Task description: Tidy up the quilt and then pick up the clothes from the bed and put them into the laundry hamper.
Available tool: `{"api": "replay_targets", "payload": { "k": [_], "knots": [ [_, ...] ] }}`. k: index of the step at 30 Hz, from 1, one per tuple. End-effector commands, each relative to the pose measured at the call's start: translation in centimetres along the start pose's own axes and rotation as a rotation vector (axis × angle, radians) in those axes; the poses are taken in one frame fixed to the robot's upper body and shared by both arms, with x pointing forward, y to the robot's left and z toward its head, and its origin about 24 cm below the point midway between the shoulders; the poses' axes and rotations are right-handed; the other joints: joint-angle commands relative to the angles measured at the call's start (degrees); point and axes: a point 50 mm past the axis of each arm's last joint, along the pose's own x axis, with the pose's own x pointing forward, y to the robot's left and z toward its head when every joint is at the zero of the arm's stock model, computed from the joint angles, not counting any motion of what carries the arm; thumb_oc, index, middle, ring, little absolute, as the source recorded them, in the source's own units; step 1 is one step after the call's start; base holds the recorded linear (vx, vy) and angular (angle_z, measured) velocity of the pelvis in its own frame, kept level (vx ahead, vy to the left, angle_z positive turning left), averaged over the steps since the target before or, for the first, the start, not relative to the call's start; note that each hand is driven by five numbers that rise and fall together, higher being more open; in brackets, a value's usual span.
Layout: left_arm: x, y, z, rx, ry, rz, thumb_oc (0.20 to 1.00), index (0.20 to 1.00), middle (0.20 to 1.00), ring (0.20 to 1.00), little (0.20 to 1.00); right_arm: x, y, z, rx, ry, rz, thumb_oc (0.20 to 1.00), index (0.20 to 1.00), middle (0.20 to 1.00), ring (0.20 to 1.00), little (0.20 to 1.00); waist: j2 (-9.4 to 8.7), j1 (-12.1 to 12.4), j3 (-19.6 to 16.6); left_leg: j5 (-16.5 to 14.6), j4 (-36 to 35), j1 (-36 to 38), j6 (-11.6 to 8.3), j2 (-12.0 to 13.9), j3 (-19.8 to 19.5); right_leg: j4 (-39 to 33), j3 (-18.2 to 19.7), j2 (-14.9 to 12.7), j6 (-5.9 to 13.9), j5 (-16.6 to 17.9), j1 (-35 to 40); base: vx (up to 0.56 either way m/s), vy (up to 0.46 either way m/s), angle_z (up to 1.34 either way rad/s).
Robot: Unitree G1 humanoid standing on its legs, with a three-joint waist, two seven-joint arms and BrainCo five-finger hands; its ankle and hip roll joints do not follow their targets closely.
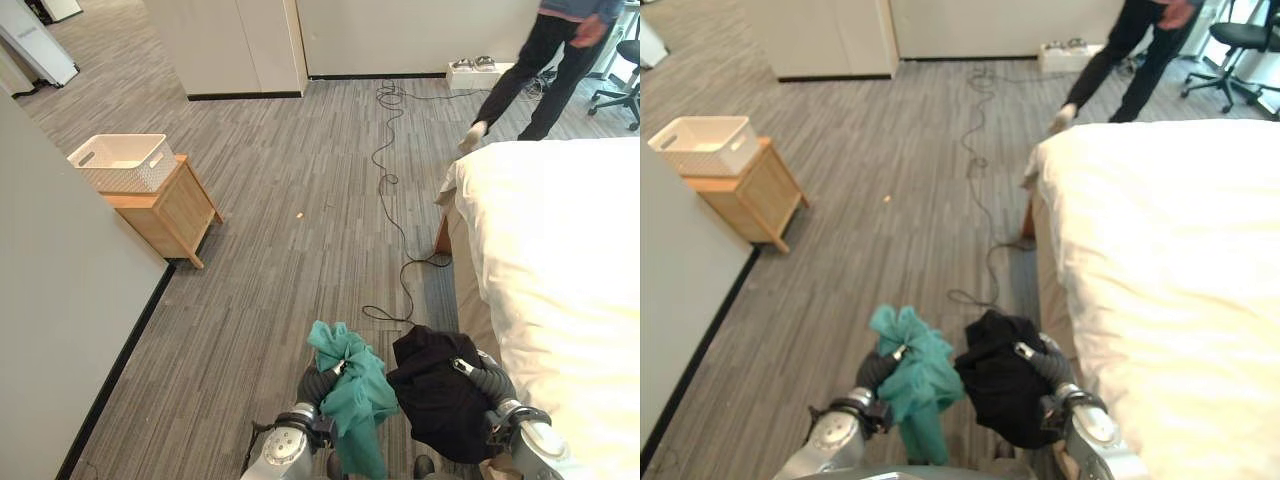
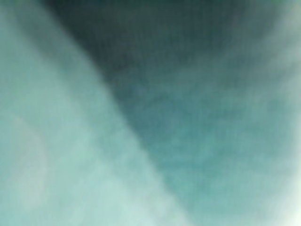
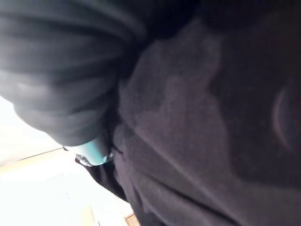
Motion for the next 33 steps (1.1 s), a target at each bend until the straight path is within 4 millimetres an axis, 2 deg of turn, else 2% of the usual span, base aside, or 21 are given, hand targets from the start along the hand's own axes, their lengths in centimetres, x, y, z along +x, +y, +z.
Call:
{"api": "replay_targets", "payload": {
  "k": [1,3,4,6,7,10,11,13,16,17,20,21,23,24,26,27,29,30,31,32,33],
  "knots": [
    [1.4,0.6,5.0,0.004,-0.229,0.0,0.2,0.2,0.2,0.2,0.2,1.1,0.9,4.4,0.008,-0.198,0.056,0.2,0.2,0.2,0.2,0.2,-2.14,0.88,3.02,-5.5,6.29,-2.23,1.85,-1.44,-6.55,11.74,-2.25,-2.48,2.29,-5.37,-0.41,0.15,0.194,-0.03],
    [1.3,1.0,5.1,0.009,-0.226,0.011,0.2,0.2,0.2,0.2,0.2,1.3,1.0,4.6,0.014,-0.2,0.053,0.2,0.2,0.2,0.2,0.2,-2.29,1.11,3.78,-6.49,8.55,-3.67,3.88,-2.36,-5.54,19.39,-1.57,-4.32,3.17,-4.57,-2.07,0.13,0.168,-0.06],
    [1.4,1.0,4.9,0.008,-0.21,0.008,0.2,0.2,0.2,0.2,0.2,1.3,1.0,4.7,0.023,-0.195,0.039,0.2,0.2,0.2,0.2,0.2,-2.09,0.8,4.68,-7.53,10.12,-4.0,5.06,-2.93,-4.85,27.2,-0.99,-5.95,3.57,-1.94,-5.66,0.17,0.226,-0.15],
    [1.5,1.0,4.6,0.008,-0.195,0.003,0.2,0.2,0.2,0.2,0.2,1.1,0.9,4.0,0.024,-0.178,0.032,0.2,0.2,0.2,0.2,0.2,-0.75,-0.19,6.8,-8.35,10.92,-3.25,6.37,-2.86,-4.85,42.44,0.86,-6.48,3.3,0.97,-13.29,0.19,0.201,-0.18],
    [1.5,1.1,4.5,0.005,-0.194,0.001,0.2,0.2,0.2,0.2,0.2,1.1,0.8,3.7,0.023,-0.176,0.036,0.2,0.2,0.2,0.2,0.2,-0.78,-0.17,7.3,-8.64,11.15,-3.07,6.46,-3.15,-4.27,43.52,0.78,-7.07,3.2,1.56,-15.05,0.18,0.069,-0.08],
    [1.4,1.1,4.5,0.009,-0.194,-0.011,0.2,0.2,0.2,0.2,0.2,1.2,0.7,3.2,0.024,-0.176,0.046,0.2,0.2,0.2,0.2,0.2,-1.17,-0.15,8.23,-9.68,11.68,-2.7,6.28,-3.6,-3.83,40.09,-0.28,-7.42,3.08,2.61,-16.86,0.27,-0.126,-0.01],
    [1.3,1.5,4.6,0.02,-0.193,-0.008,0.2,0.2,0.2,0.2,0.2,1.0,0.3,3.1,0.025,-0.188,0.061,0.2,0.2,0.2,0.2,0.2,-3.13,-1.72,8.92,-12.77,12.7,-1.42,5.83,-4.75,-4.16,21.64,-0.38,-6.48,3.06,4.25,-17.59,0.75,-0.427,-0.07],
    [1.4,1.8,4.2,0.015,-0.186,0.011,0.2,0.2,0.2,0.2,0.2,0.9,-0.1,3.0,0.023,-0.186,0.077,0.2,0.2,0.2,0.2,0.2,-3.94,-3.48,9.41,-15.54,13.56,0.63,5.56,-5.09,-4.95,10.33,0.7,-6.29,3.75,7.16,-18.74,0.67,-0.337,-0.03],
    [1.3,2.1,3.4,0.001,-0.172,0.026,0.2,0.2,0.2,0.2,0.2,0.7,-0.3,2.7,0.017,-0.169,0.097,0.2,0.2,0.2,0.2,0.2,-3.9,-4.75,10.13,-18.37,14.71,3.15,5.45,-4.56,-5.43,3.76,1.69,-5.75,4.57,9.04,-19.79,0.67,-0.236,0.06],
    [1.1,2.2,2.7,-0.001,-0.156,0.022,0.2,0.2,0.2,0.2,0.2,0.6,-0.2,2.3,0.02,-0.155,0.102,0.2,0.2,0.2,0.2,0.2,-3.93,-5.26,10.4,-20.78,16.6,4.56,5.28,-4.3,-6.35,3.41,2.99,-5.87,4.86,10.22,-20.21,0.85,-0.33,0.01],
    [0.7,2.2,2.0,0.009,-0.132,0.013,0.2,0.2,0.2,0.2,0.2,0.3,-0.1,1.7,0.034,-0.131,0.102,0.2,0.2,0.2,0.2,0.2,-3.9,-5.77,9.73,-23.61,19.69,5.73,4.31,-3.13,-7.03,4.64,4.62,-5.6,4.94,8.42,-18.9,0.71,-0.331,0.22],
    [0.4,2.2,1.4,0.011,-0.108,0.005,0.2,0.2,0.2,0.2,0.2,0.1,0.0,1.0,0.049,-0.111,0.088,0.2,0.2,0.2,0.2,0.2,-3.71,-6.09,8.71,-24.32,21.83,7.1,2.96,-1.28,-6.88,7.42,5.46,-4.9,4.68,7.13,-18.25,0.7,-0.364,0.7],
    [0.2,2.1,1.1,-0.004,-0.103,-0.007,0.2,0.2,0.2,0.2,0.2,0.1,0.3,0.9,0.046,-0.123,0.086,0.2,0.2,0.2,0.2,0.2,-2.94,-6.26,7.76,-20.91,24.61,8.91,1.2,1.76,-5.98,11.17,4.72,-4.02,3.76,5.32,-18.43,0.66,-0.318,0.83],
    [-0.1,1.9,1.2,-0.02,-0.124,-0.015,0.2,0.2,0.2,0.2,0.2,-0.2,0.0,1.4,0.031,-0.132,0.106,0.2,0.2,0.2,0.2,0.2,-1.64,-6.7,6.49,-10.96,28.14,10.54,-1.61,5.12,-4.54,13.38,2.57,-2.27,2.23,3.11,-18.03,0.55,-0.242,0.7],
    [-0.2,1.7,1.4,-0.031,-0.133,-0.01,0.2,0.2,0.2,0.2,0.2,-0.2,-0.7,1.8,0.021,-0.126,0.111,0.2,0.2,0.2,0.2,0.2,-1.59,-6.57,5.95,-4.41,33.81,8.35,-2.76,6.38,-4.04,13.34,1.88,-1.2,0.91,1.66,-16.42,0.57,-0.296,0.25],
    [-0.1,1.5,1.6,-0.042,-0.128,-0.009,0.2,0.2,0.2,0.2,0.2,-0.1,-1.8,2.1,0.019,-0.109,0.098,0.2,0.2,0.2,0.2,0.2,-2.24,-5.78,6.35,0.62,42.16,1.94,-3.44,7.52,-3.39,12.29,1.31,-0.02,-1.12,0.13,-12.42,0.45,-0.274,-0.22],
    [0.3,1.0,1.5,-0.038,-0.116,-0.022,0.2,0.2,0.2,0.2,0.2,0.0,-3.2,2.4,0.024,-0.105,0.086,0.2,0.2,0.2,0.2,0.2,-3.64,-4.02,7.31,1.94,46.78,-8.75,-2.78,5.49,-2.49,10.92,0.17,-0.55,-2.49,-1.16,-7.75,0.48,-0.227,0.05],
    [0.3,0.9,1.5,-0.038,-0.114,-0.028,0.2,0.2,0.2,0.2,0.2,0.0,-3.4,2.5,0.024,-0.107,0.085,0.2,0.2,0.2,0.2,0.2,-3.44,-3.46,8.01,1.34,47.29,-11.98,-2.86,4.41,-1.83,10.68,-0.34,-0.2,-2.57,-1.74,-6.08,0.38,-0.116,0.33],
    [0.3,0.8,1.5,-0.04,-0.113,-0.029,0.2,0.2,0.2,0.2,0.2,-0.1,-3.5,2.6,0.022,-0.107,0.088,0.2,0.2,0.2,0.2,0.2,-3.76,-3.03,8.25,1.44,46.23,-14.7,-2.62,2.58,-1.24,10.27,-0.45,-0.38,-2.51,-1.93,-5.07,0.42,-0.016,0.22],
    [0.3,0.8,1.5,-0.042,-0.112,-0.026,0.2,0.2,0.2,0.2,0.2,-0.5,-3.6,2.6,0.011,-0.097,0.099,0.2,0.2,0.2,0.2,0.2,-3.8,-1.91,9.11,1.39,40.43,-18.58,-2.05,-0.43,-0.85,9.4,0.38,0.36,-2.03,-2.92,-2.28,0.5,0.017,0.11],
    [0.2,0.8,1.5,-0.044,-0.111,-0.023,0.2,0.2,0.2,0.2,0.2,-0.6,-3.5,2.5,0.009,-0.088,0.102,0.2,0.2,0.2,0.2,0.2,-3.46,-1.61,9.19,2.39,35.86,-19.33,-2.0,-0.47,-0.95,9.32,0.8,1.06,-1.86,-3.4,-1.56,0.7,0.065,-0.11]
  ]
}}
